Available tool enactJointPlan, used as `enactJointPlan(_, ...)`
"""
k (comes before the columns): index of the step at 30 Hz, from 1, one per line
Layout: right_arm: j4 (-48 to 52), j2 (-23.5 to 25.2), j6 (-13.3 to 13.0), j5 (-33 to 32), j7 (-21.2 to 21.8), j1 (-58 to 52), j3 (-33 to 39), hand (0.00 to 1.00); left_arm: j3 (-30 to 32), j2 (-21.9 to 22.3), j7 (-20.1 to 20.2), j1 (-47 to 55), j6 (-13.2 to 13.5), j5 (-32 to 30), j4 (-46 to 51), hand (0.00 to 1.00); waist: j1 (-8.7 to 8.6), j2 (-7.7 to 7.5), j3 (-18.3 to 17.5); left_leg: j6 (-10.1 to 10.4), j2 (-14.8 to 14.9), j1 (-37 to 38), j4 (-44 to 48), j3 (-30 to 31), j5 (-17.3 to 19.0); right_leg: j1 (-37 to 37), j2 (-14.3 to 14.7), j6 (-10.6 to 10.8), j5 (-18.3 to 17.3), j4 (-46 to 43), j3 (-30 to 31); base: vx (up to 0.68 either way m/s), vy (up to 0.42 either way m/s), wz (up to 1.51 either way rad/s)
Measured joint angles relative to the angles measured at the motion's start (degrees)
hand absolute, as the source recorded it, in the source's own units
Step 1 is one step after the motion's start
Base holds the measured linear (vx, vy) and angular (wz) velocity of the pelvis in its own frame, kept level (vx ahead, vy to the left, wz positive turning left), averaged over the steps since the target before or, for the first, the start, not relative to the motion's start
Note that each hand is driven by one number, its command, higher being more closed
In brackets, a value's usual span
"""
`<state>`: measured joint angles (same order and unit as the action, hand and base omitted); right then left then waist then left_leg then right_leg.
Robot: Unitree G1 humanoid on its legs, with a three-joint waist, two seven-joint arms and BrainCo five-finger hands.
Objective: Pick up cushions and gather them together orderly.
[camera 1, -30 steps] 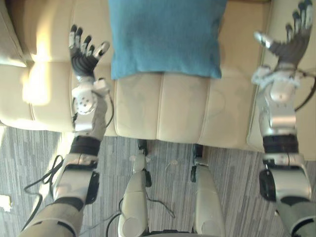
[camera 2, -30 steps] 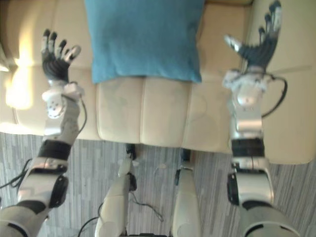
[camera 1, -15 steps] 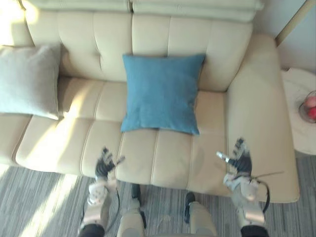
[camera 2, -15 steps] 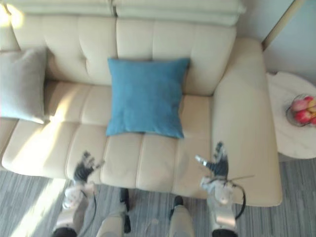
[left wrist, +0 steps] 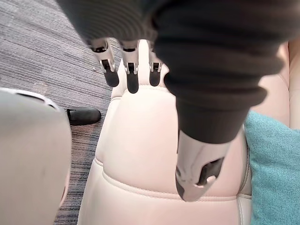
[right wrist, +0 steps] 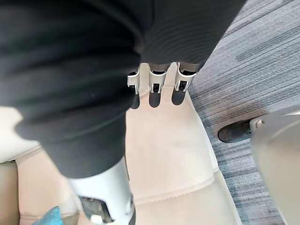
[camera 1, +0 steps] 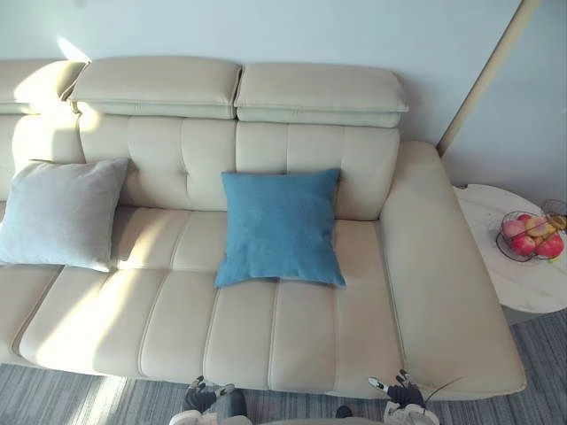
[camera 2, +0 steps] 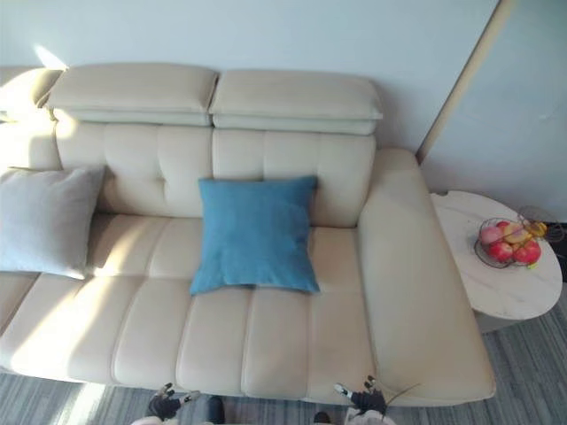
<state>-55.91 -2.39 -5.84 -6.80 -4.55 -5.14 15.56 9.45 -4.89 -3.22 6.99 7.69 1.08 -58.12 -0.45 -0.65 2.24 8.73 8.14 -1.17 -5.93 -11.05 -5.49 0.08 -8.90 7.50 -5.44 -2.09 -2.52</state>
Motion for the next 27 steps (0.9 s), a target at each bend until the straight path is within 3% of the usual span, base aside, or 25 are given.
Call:
enactJointPlan(10,-4.0,-0.2,1.2,2.3,0.1,3.6,-0.1,0.0,-2.7,-0.8,0.0,-1.7,-0.9,-1.0,-1.2,0.0,-0.09,-0.32,0.3,0.0,-0.1,0.4,0.0,-1.3,0.4,-0.6,0.0,-0.1,1.0,0.5,2.0,0.0,0.007,-0.1)
enactJointPlan(13,-3.6,-0.3,1.3,2.4,-0.2,7.3,-0.6,0.0,-2.7,-1.1,-0.1,-3.0,-0.9,-1.0,-1.3,0.0,0.17,-0.94,2.7,-0.2,-0.2,0.3,0.0,-4.8,0.7,-3.8,0.1,-0.2,2.4,-0.3,6.2,-0.08,0.04,-0.68)
enactJointPlan(15,-2.9,-0.3,1.4,2.5,-0.6,9.9,-2.4,0.0,-2.7,-1.1,-0.3,-6.1,-1.0,-1.0,-1.3,0.0,0.67,-1.66,5.1,-0.8,-0.2,-1.7,0.6,-7.1,1.5,-8.2,0.4,-1.4,4.0,-3.0,7.5,-0.13,0.036,-0.69)
enactJointPlan(17,-0.5,0.0,1.4,2.9,-0.8,10.9,-3.3,0.0,-2.7,-0.9,-0.4,-8.7,-1.0,-1.0,-0.9,0.0,0.81,-1.87,6.4,-3.3,0.3,-5.0,4.7,-7.5,2.7,-13.0,0.8,-3.3,6.3,-7.3,6.0,-0.12,0.014,-0.52)
enactJointPlan(18,1.4,0.2,1.6,3.6,-1.1,11.5,-3.5,0.0,-2.5,-0.6,-0.5,-9.8,-1.1,-0.9,0.1,0.0,1.11,-0.53,7.1,-3.4,2.7,-5.9,7.0,-8.8,2.9,-13.8,1.5,-4.3,6.6,-10.0,5.1,-0.1,0.0,-0.42)
enactJointPlan(19,2.0,0.5,1.6,3.7,-1.2,11.0,-4.1,0.0,-2.3,-0.5,-0.5,-10.1,-1.0,-0.9,1.3,0.0,0.89,-0.63,7.2,-3.6,2.8,-6.0,8.1,-8.7,3.1,-15.9,1.2,-5.1,2.4,-19.4,3.5,-0.07,-0.042,0.05)
enactJointPlan(20,3.2,0.7,1.7,4.1,-1.2,9.4,-4.9,0.0,-2.4,-0.5,-0.5,-10.1,-0.7,-0.8,3.2,0.0,0.81,-0.71,7.2,-3.9,2.4,-6.3,9.6,-7.6,3.2,-16.9,0.1,-4.3,-1.7,-32.7,2.4,-0.05,-0.066,0.56)
enactJointPlan(22,3.6,1.9,1.7,4.3,-1.2,8.4,-5.3,0.0,-1.6,-1.0,-0.8,-9.9,-0.6,-0.7,5.7,0.0,1.28,-2.2,6.2,-3.8,2.1,-8.8,12.6,-5.3,3.2,-15.6,-1.4,-3.6,-3.2,-44.3,2.0,-0.08,-0.127,0.66)
enactJointPlan(23,3.7,2.4,1.6,4.3,-1.2,8.4,-5.3,0.0,-1.0,-1.3,-1.2,-9.7,-0.6,-0.7,5.9,0.0,1.74,-2.78,5.8,-3.8,2.2,-10.1,13.9,-5.3,3.2,-14.9,-2.0,-3.4,-3.1,-44.8,1.9,-0.14,-0.195,0.29)
enactJointPlan(24,3.9,2.6,1.6,4.3,-1.4,9.2,-5.3,0.0,0.4,-0.9,-1.7,-9.8,-0.8,-0.4,6.2,0.0,2.8,-3.38,5.5,-3.7,3.0,-12.2,16.2,-5.1,3.1,-13.6,-1.6,-1.0,-6.3,-41.6,1.8,-0.18,-0.231,-0.05)
enactJointPlan(25,5.0,2.0,1.6,4.3,-2.0,9.7,-5.0,0.0,1.2,0.3,-1.9,-9.5,-1.0,0.3,5.7,0.0,4.12,-1.38,6.0,-3.2,4.6,-13.9,17.3,-4.8,2.7,-11.4,0.7,-0.3,-8.5,-35.6,0.5,-0.19,-0.225,-0.17)
enactJointPlan(27,6.9,1.8,1.6,4.1,-2.9,9.5,-5.0,0.0,1.1,2.3,-2.1,-7.1,-1.0,0.7,5.6,0.0,4.93,0.02,5.5,-3.1,6.3,-15.7,17.1,-4.7,1.0,-8.2,2.6,-0.2,-11.8,-26.9,-1.1,-0.2,-0.203,-0.18)
